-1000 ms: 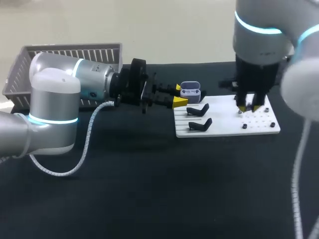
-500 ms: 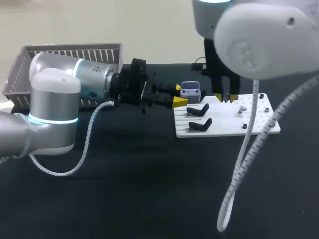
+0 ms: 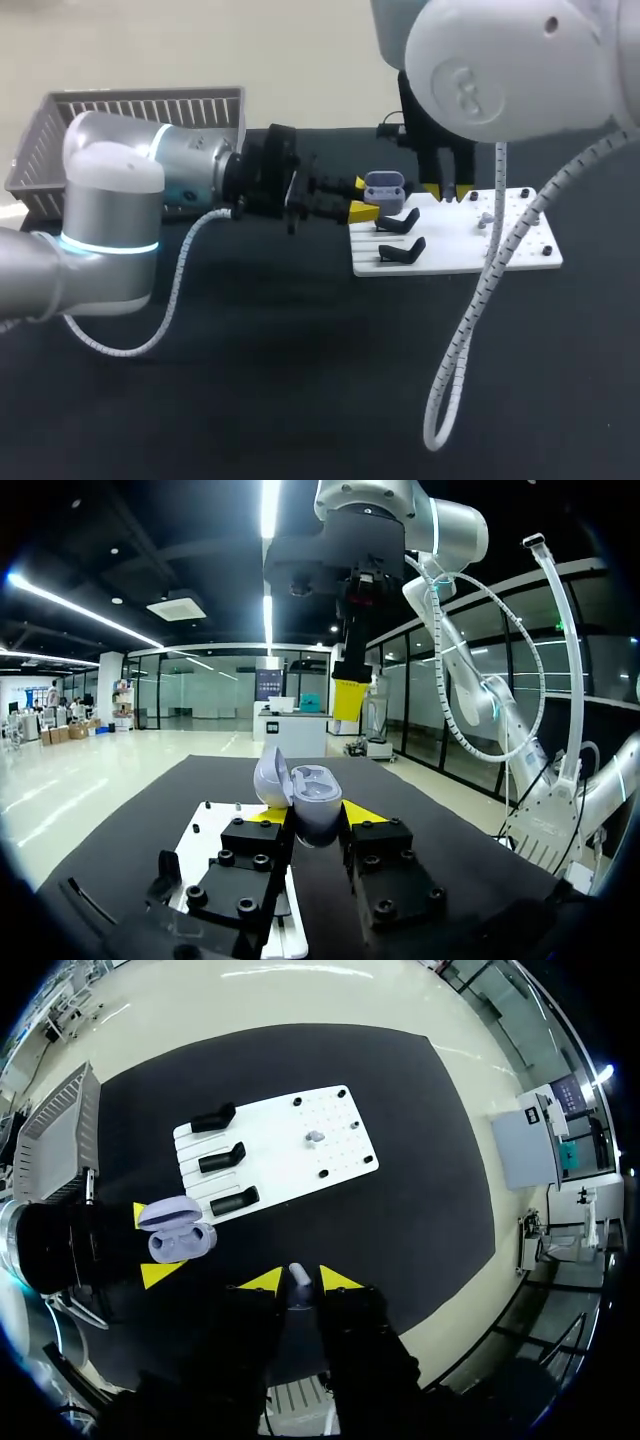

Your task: Pick up each earbud case from the left stands, insert the matching earbuds, close the lid, and place the case in the box.

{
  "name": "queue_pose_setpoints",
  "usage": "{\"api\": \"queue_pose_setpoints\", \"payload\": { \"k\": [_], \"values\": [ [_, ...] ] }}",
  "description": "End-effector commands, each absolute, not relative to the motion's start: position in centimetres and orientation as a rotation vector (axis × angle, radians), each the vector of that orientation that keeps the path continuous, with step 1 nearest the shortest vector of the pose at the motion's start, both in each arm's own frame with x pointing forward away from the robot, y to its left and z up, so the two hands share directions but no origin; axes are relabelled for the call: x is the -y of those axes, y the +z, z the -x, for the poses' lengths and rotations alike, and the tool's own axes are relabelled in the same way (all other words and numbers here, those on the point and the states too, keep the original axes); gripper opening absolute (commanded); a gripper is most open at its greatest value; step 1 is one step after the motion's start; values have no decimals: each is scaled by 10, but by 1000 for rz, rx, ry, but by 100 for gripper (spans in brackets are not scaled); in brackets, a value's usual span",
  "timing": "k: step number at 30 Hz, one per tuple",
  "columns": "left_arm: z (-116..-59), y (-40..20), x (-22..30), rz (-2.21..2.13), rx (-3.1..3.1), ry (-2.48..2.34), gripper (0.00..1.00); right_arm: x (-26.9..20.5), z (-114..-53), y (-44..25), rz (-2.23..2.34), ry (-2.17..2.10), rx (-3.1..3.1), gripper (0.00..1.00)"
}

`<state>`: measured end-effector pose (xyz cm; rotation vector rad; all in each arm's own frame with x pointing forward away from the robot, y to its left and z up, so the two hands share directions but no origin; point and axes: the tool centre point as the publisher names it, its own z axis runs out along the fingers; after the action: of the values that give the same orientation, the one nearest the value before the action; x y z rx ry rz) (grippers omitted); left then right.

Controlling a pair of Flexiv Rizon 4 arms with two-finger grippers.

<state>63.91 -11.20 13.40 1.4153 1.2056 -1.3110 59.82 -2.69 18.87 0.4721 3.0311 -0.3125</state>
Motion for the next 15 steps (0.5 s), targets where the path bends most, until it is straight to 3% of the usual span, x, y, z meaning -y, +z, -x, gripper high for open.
{"api": "queue_pose_setpoints", "payload": {
  "k": [1,15],
  "values": [
    [-642,129,116,-1411,-1194,-1316,0,28,-597,188,-473,-310,-3027,0],
    [-634,124,136,-1429,-1147,-1330,0,19,-601,201,-706,-258,-3014,0]
  ]
}}
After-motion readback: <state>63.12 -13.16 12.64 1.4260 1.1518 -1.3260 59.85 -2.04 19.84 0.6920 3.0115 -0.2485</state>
